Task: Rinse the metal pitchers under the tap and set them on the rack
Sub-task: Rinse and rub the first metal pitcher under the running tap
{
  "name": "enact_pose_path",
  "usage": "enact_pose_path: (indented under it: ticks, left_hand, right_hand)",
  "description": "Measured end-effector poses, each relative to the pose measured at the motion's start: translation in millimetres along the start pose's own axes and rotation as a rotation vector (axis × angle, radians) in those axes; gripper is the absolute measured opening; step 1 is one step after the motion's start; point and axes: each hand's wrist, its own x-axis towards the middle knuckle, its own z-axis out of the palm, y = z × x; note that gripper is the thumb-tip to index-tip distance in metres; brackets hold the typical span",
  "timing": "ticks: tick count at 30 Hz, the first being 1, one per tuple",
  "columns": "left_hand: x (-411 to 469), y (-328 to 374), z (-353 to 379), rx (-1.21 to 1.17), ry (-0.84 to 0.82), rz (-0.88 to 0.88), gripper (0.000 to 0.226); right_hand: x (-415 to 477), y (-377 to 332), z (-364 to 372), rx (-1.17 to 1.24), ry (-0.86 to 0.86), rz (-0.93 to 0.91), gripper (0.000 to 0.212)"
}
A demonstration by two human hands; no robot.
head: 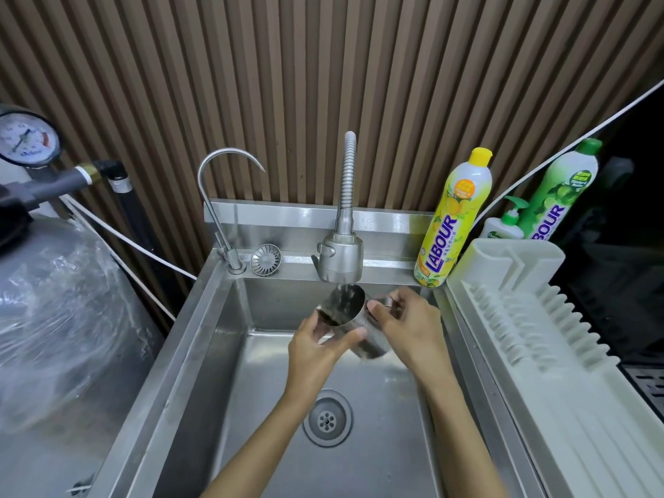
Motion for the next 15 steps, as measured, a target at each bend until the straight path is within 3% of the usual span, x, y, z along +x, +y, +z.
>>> enact_pose_path:
  ticks: [2, 4, 7, 10, 12, 15]
  left_hand:
    - [7, 6, 4, -0.094, 0.009, 0.067, 0.053]
    - [15, 13, 2, -0.092, 0.044, 0.171, 0.072]
    - [22, 23, -10, 0.081, 0.101, 0.326, 0.088]
    - [15, 33, -21, 0.299, 0.091, 0.387, 0.087]
    - [11, 37, -25, 0.483, 0.077, 0.394, 0.087]
    - [3, 35, -26, 0.632, 0.156, 0.287, 0.087]
  right_hand:
    - [1, 4, 5, 0.258, 0.010, -0.012, 0.023]
    - [3, 13, 15, 0.531, -0.033, -0.007, 0.026]
    - [6, 25, 35, 0.887, -0.188, 0.065, 0.023]
    - [6, 35, 51, 1.345, -0.406, 0.194, 0.016]
    - [1, 38, 51, 1.387, -0.462, 0.313, 0.011]
    - [-3, 34, 43, 1.082, -0.442, 0.354, 0.013]
